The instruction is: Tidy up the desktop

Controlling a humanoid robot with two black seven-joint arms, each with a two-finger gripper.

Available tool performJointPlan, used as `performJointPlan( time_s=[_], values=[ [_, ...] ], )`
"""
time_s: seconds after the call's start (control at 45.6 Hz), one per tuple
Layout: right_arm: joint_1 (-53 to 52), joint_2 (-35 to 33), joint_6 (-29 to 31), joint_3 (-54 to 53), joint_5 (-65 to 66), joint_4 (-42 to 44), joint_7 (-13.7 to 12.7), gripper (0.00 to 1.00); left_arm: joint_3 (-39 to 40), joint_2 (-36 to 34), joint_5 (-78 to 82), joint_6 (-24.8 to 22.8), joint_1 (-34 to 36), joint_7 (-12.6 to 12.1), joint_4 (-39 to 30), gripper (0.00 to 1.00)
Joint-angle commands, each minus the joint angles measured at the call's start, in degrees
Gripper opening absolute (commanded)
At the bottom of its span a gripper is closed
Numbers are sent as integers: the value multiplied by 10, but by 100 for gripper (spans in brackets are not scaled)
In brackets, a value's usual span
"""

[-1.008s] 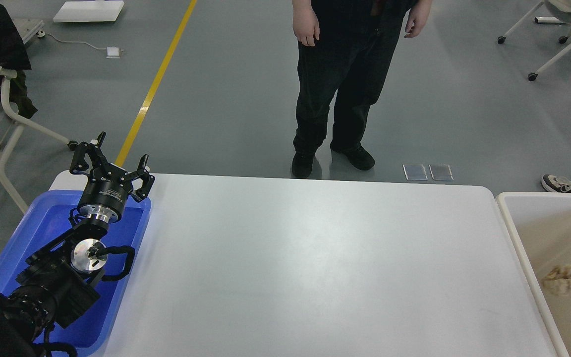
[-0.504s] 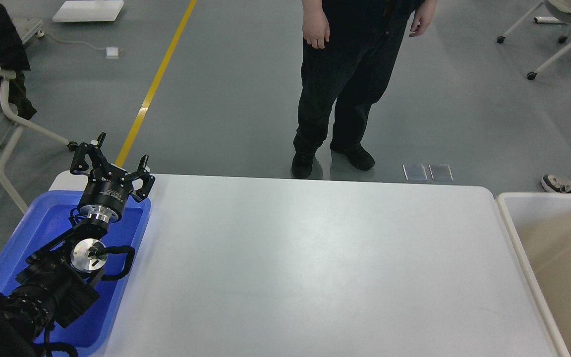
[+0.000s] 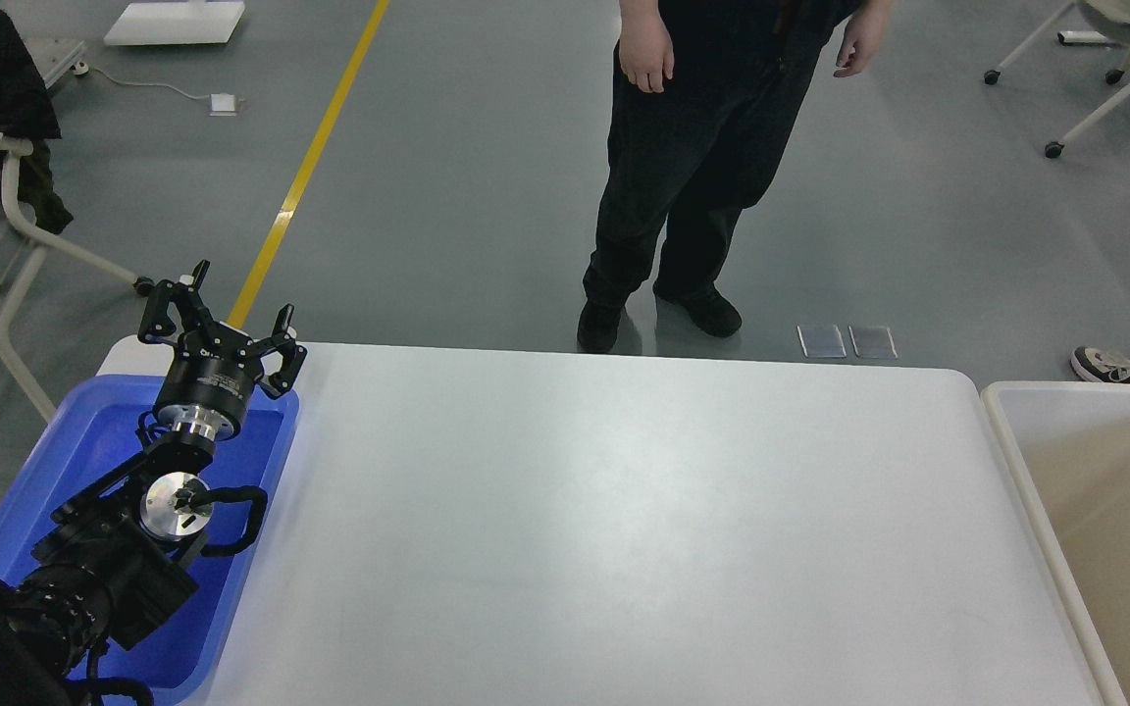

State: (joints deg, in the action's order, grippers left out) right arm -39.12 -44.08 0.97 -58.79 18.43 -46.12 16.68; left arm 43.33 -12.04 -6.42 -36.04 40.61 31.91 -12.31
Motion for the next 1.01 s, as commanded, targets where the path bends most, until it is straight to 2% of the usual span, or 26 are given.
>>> performJointPlan(
  time_s=[0.0, 0.373, 0.592, 0.986],
  values=[
    [12, 40, 20, -128, -1, -58, -3, 100, 0, 0, 0, 0, 0, 0, 0, 100],
    [86, 156, 25, -117, 5, -50, 1, 100, 0, 0, 0, 0, 1, 0, 0, 100],
    [89, 217, 25, -100, 12, -11, 6, 100, 0, 0, 0, 0, 0, 0, 0, 100],
    [81, 227, 24, -61, 16, 21, 11, 100, 0, 0, 0, 0, 1, 0, 0, 100]
  ],
)
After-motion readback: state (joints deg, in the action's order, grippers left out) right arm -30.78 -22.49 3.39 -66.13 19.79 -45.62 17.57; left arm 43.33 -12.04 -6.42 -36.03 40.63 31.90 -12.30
